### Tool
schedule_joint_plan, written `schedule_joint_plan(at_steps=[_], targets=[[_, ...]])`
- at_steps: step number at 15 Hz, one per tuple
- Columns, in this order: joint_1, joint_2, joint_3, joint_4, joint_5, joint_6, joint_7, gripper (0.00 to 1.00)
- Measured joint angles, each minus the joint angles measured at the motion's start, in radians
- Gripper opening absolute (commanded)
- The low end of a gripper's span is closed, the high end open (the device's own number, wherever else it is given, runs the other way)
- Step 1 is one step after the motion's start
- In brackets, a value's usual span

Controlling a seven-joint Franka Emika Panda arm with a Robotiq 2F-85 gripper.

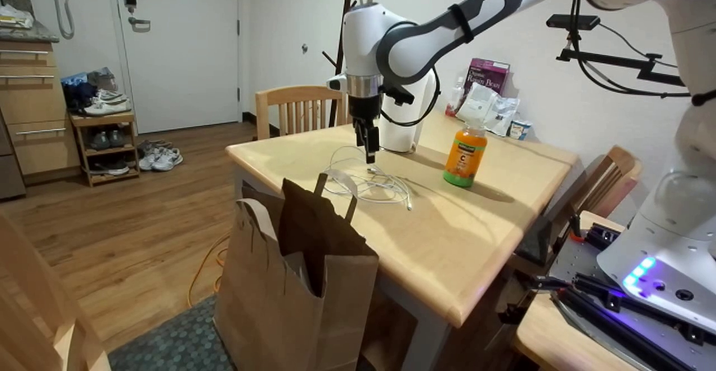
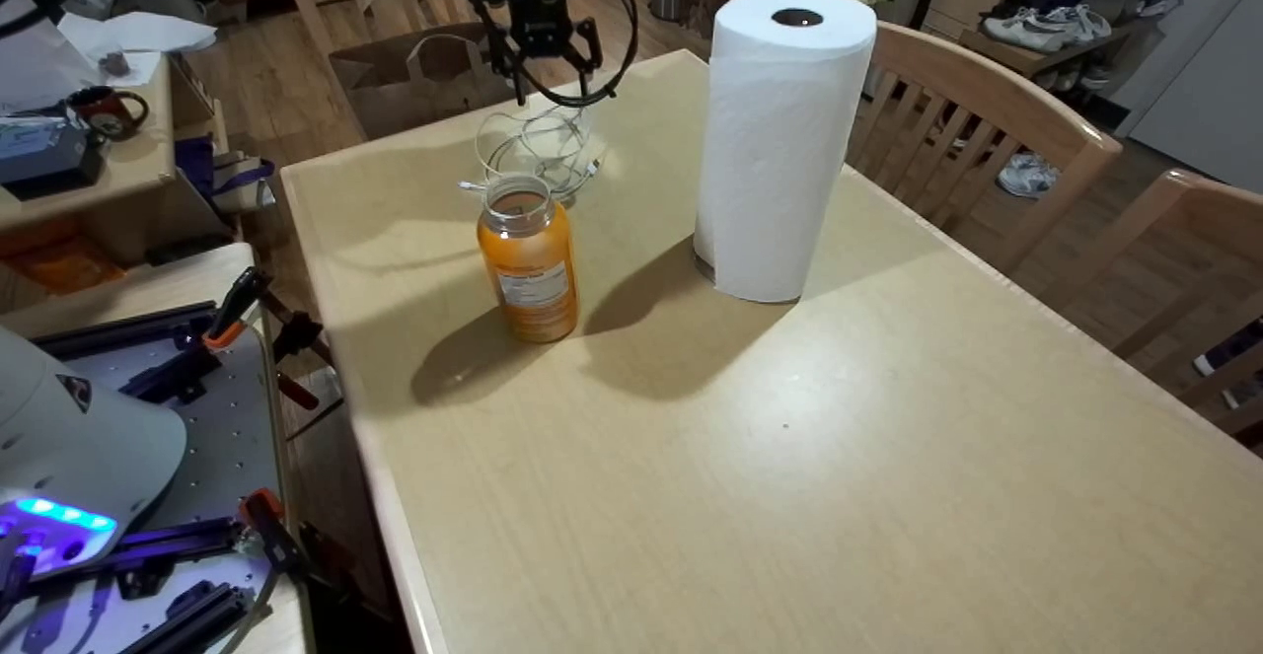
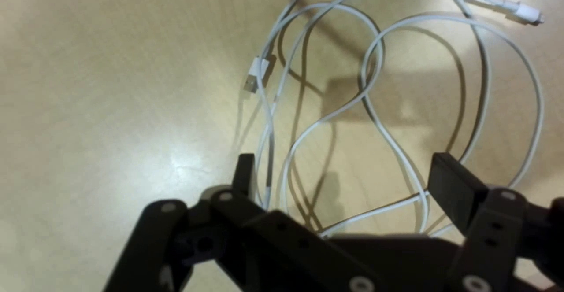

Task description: Put the cable in the paper bag

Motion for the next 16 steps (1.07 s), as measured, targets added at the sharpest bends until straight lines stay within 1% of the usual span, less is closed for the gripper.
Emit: schedule_joint_plan(at_steps=[3, 4, 8, 11, 12, 13, 14, 15, 16], targets=[[0.01, 0.0, -0.021, 0.006, -0.059, 0.042, 0.043, 1.0], [0.009, 0.002, -0.028, 0.006, -0.063, 0.046, 0.045, 1.0], [-0.018, 0.032, -0.033, 0.007, -0.055, 0.074, 0.038, 1.0], [-0.05, 0.077, -0.01, 0.013, -0.008, 0.108, -0.015, 1.0], [-0.061, 0.093, 0.002, 0.02, 0.013, 0.111, -0.037, 0.75], [-0.072, 0.108, 0.014, 0.027, 0.035, 0.112, -0.063, 0.74], [-0.083, 0.122, 0.026, 0.033, 0.059, 0.112, -0.087, 0.68], [-0.092, 0.134, 0.038, 0.04, 0.082, 0.111, -0.107, 0.6], [-0.101, 0.143, 0.048, 0.046, 0.101, 0.108, -0.121, 0.54]])
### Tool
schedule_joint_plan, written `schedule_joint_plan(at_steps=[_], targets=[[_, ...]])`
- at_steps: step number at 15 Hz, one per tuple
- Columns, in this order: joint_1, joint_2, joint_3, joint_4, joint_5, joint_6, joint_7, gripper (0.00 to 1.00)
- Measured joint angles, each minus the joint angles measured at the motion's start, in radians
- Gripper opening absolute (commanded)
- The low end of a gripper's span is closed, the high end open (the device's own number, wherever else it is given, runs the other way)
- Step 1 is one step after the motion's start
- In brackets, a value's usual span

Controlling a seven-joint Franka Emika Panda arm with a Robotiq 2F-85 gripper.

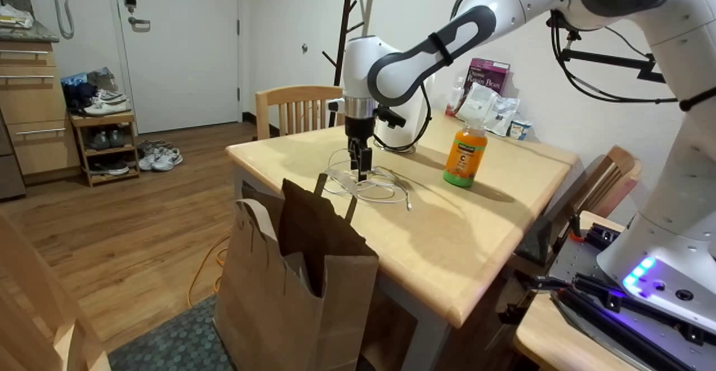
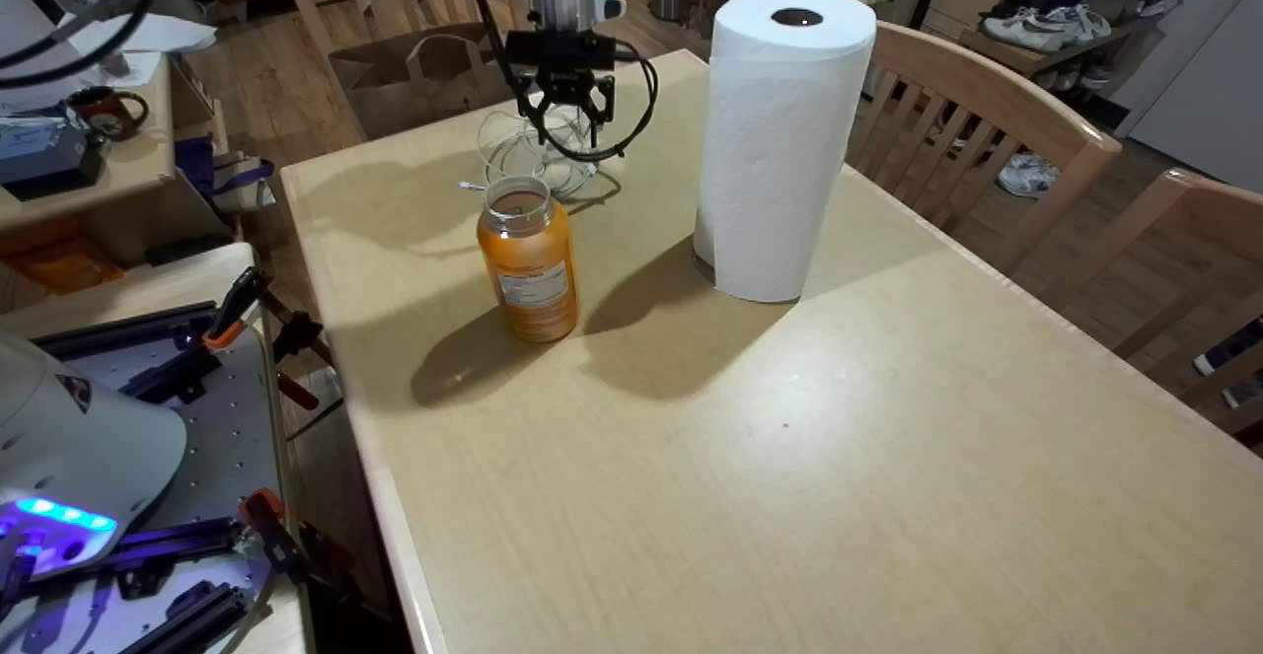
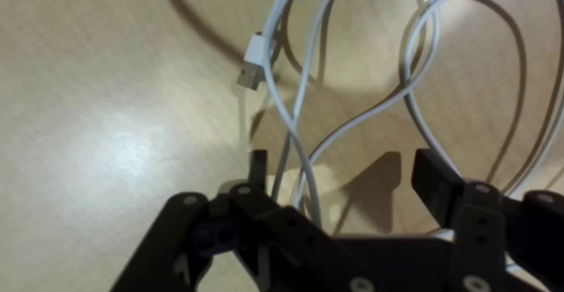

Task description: Put the cable in the paper bag

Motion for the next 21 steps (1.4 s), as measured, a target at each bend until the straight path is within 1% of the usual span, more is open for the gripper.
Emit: schedule_joint_plan(at_steps=[1, 3, 8, 11, 14, 17, 21], targets=[[-0.007, 0.005, 0.008, 0.004, 0.016, -0.002, -0.008, 0.46], [-0.014, 0.007, 0.016, 0.009, 0.04, -0.007, -0.013, 0.35], [-0.021, -0.008, 0.018, 0.018, 0.071, -0.027, -0.012, 0.02], [-0.031, -0.033, 0.018, 0.018, 0.092, -0.057, -0.011, 0.0], [-0.038, -0.061, 0.02, 0.018, 0.139, -0.129, -0.011, 0.02], [-0.039, -0.096, 0.033, 0.015, 0.196, -0.232, -0.011, 0.01], [-0.039, -0.147, 0.069, 0.009, 0.332, -0.431, -0.008, 0.01]])
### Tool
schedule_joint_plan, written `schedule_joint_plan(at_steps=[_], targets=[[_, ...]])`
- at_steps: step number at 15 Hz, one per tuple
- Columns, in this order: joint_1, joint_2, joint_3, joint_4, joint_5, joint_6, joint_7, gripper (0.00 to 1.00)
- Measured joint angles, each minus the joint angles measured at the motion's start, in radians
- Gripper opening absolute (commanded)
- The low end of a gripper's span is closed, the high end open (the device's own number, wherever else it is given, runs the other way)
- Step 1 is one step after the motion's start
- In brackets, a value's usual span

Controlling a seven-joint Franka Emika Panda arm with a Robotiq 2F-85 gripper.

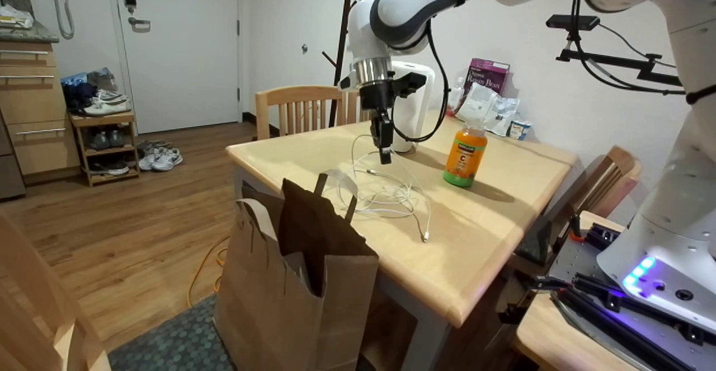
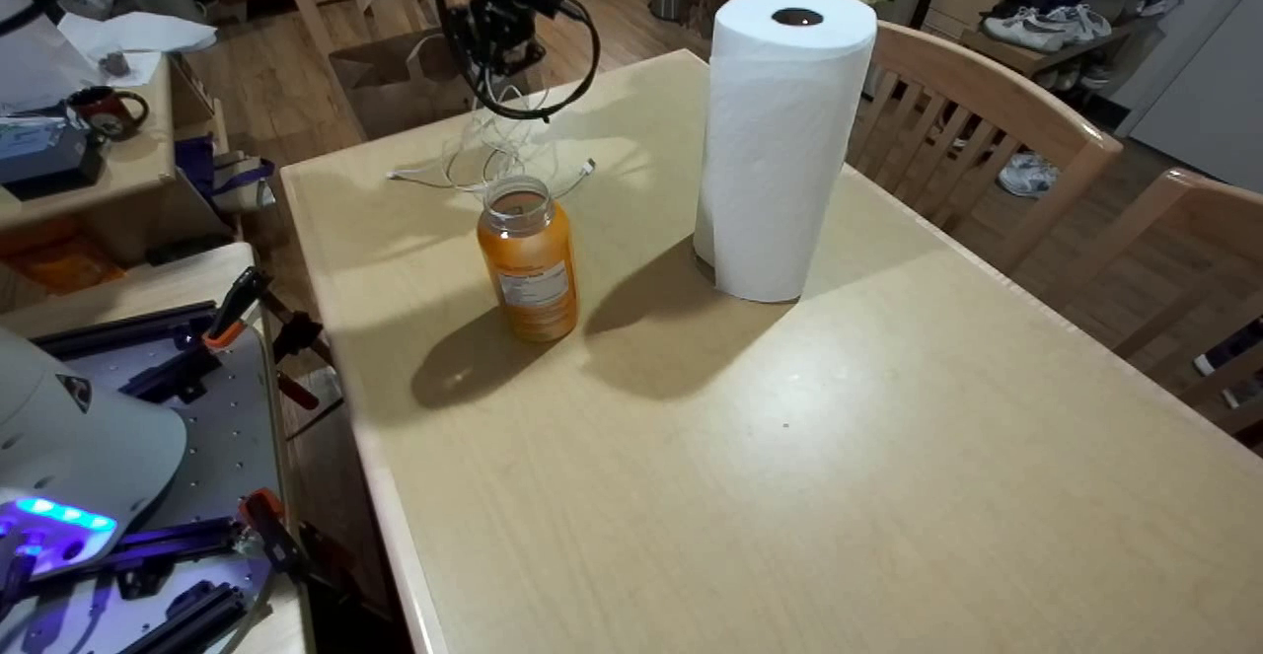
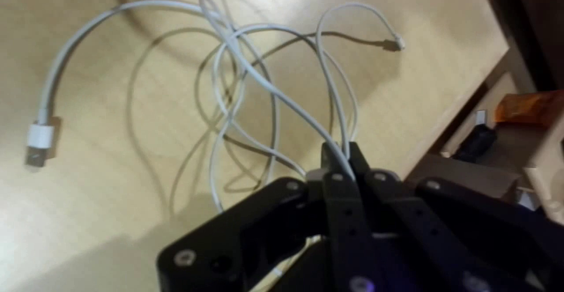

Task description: Put the cable in the paper bag

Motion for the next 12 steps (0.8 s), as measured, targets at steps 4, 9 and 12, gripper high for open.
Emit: schedule_joint_plan(at_steps=[4, 9, 12], targets=[[0.008, -0.046, 0.015, -0.044, 0.067, -0.059, 0.014, 0.01], [0.015, -0.048, 0.013, -0.135, 0.069, 0.006, 0.013, 0.01], [0.022, -0.034, 0.013, -0.183, 0.066, 0.067, 0.013, 0.01]])
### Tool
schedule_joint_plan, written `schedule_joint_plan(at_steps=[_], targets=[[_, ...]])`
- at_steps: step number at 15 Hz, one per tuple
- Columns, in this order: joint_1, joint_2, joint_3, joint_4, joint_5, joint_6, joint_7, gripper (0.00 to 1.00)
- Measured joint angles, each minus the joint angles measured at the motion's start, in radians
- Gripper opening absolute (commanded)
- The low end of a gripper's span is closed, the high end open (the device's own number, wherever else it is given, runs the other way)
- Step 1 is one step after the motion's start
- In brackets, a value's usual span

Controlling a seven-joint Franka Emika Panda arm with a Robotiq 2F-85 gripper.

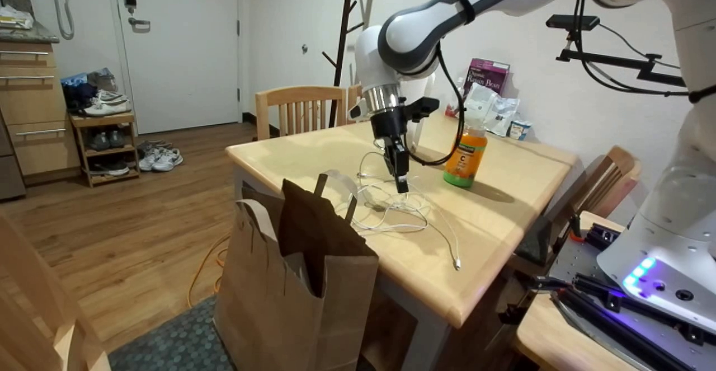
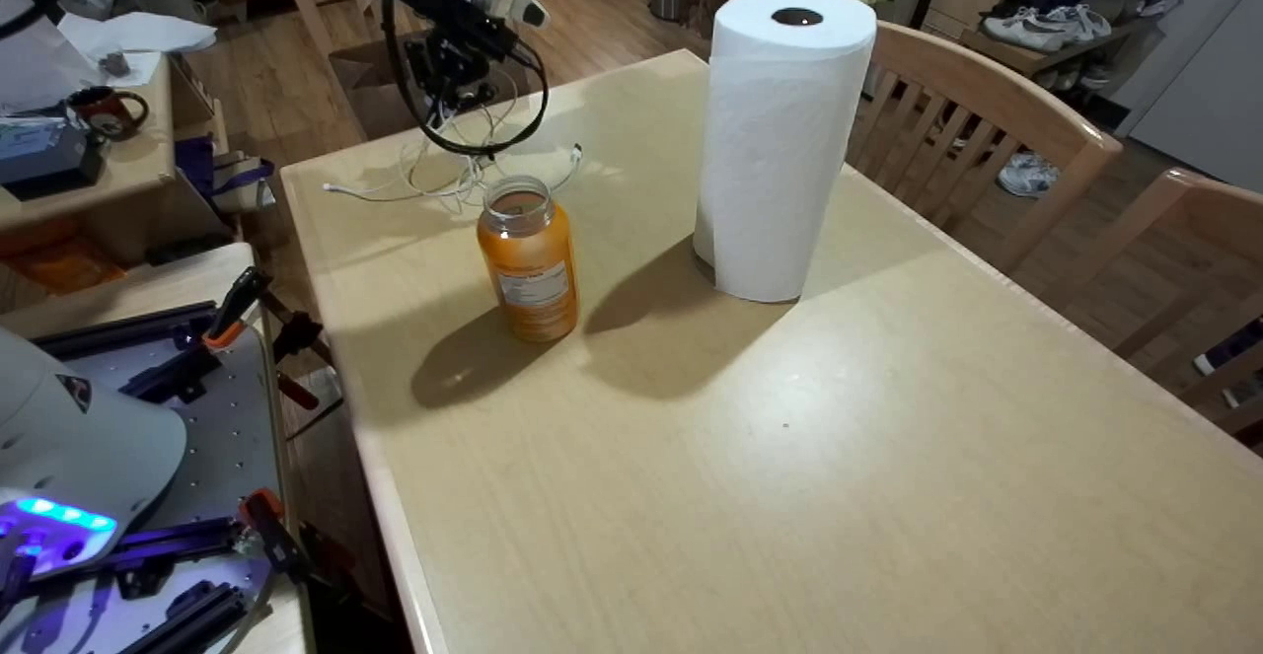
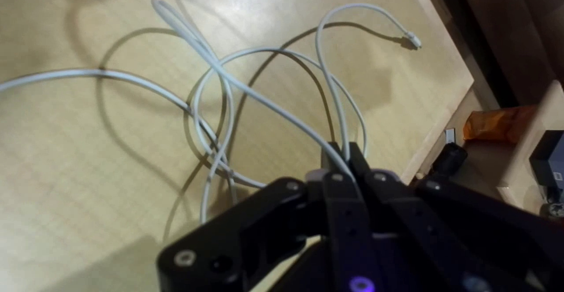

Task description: Put the cable in the paper bag

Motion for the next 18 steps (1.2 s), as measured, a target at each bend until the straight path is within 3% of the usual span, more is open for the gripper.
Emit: schedule_joint_plan(at_steps=[1, 2, 3, 6, 13, 15, 18], targets=[[0.004, 0.003, -0.001, -0.012, -0.001, 0.013, 0.0, 0.04], [0.008, 0.006, -0.001, -0.02, -0.001, 0.019, 0.0, 0.29], [0.011, 0.008, -0.001, -0.027, -0.001, 0.026, 0.0, 0.29], [0.014, 0.014, -0.001, -0.039, -0.001, 0.034, 0.001, 0.47], [0.013, 0.021, -0.005, -0.064, 0.003, 0.045, 0.001, 0.93], [0.01, 0.023, -0.006, -0.066, 0.004, 0.051, 0.002, 1.0], [0.009, 0.023, -0.015, -0.079, 0.003, 0.106, 0.022, 1.0]])
